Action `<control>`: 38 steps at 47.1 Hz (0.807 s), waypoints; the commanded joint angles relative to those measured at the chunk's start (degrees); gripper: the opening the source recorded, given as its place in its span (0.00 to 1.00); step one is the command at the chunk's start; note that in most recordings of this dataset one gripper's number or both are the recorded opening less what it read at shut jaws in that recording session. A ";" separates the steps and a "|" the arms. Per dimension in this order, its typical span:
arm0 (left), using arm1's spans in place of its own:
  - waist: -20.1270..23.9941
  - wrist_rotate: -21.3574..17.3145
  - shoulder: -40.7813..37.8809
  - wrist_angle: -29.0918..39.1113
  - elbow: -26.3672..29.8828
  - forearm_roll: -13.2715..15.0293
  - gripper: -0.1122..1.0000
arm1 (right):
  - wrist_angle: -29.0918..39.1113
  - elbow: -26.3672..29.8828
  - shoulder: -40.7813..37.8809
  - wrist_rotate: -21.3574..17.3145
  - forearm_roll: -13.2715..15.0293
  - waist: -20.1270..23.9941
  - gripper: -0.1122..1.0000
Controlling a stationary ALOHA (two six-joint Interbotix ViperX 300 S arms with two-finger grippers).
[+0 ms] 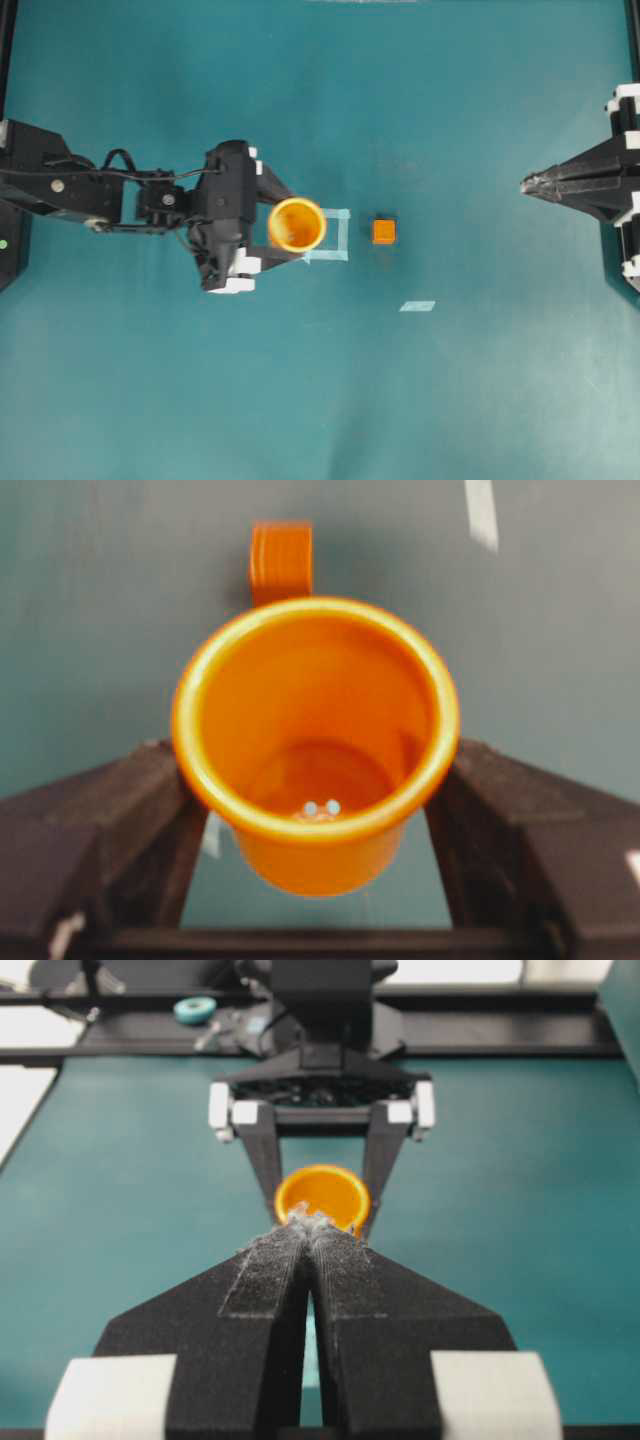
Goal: Move the cup to the right with left arm.
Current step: 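Lift the orange cup with the left gripper and carry it rightward, then extend the left arm to carry the cup toward the right gripper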
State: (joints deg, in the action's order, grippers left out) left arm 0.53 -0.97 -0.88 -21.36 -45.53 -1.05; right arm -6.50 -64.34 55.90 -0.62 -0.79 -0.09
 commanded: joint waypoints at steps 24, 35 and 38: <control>-0.09 -4.04 -8.88 1.05 18.19 -0.09 0.68 | 0.62 2.37 0.00 0.00 -0.09 0.00 0.09; -0.09 -4.22 -13.62 4.13 26.28 -0.09 0.68 | 0.62 2.55 -0.09 0.00 -0.09 0.00 0.09; -0.09 -4.22 -14.94 4.92 28.56 -0.09 0.68 | 0.62 2.64 0.00 0.00 -0.09 0.00 0.09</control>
State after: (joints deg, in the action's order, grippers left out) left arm 0.53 -5.10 -15.64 -16.96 -20.92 -1.05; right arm -5.71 -63.81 55.99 -0.62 -0.79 -0.09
